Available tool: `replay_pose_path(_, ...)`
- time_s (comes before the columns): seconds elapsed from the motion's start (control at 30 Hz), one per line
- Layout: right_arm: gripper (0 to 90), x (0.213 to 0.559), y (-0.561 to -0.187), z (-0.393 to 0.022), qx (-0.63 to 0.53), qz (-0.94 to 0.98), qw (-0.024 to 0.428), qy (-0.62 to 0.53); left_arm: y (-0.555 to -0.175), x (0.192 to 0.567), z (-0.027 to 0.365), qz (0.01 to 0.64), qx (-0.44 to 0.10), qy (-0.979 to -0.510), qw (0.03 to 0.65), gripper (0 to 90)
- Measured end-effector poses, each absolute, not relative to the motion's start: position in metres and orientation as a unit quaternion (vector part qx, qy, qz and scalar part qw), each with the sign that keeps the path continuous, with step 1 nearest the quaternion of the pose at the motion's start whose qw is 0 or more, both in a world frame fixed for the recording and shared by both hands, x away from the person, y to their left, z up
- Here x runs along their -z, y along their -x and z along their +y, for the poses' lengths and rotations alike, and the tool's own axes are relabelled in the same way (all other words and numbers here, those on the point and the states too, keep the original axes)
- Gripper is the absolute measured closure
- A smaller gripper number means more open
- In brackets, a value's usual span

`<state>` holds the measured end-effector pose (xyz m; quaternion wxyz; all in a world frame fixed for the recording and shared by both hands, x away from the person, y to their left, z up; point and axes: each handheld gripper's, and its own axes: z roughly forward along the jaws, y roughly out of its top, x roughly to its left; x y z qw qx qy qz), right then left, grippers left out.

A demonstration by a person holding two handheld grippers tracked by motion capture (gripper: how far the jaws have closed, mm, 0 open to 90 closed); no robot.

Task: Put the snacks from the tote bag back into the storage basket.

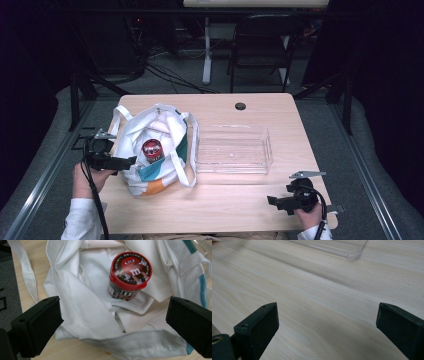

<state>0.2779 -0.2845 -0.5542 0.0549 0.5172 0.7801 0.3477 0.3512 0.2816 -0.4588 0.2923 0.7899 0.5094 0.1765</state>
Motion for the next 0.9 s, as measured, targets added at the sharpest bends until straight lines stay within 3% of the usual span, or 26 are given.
replay_pose_path(0.9, 5.3, 0.554, -0.277, -0.276, -0.342, 0.789, 0.050, -0.508, -0.355, 0.454, 0.271, 0.505, -0.151, -0.795, 0.301, 0.2)
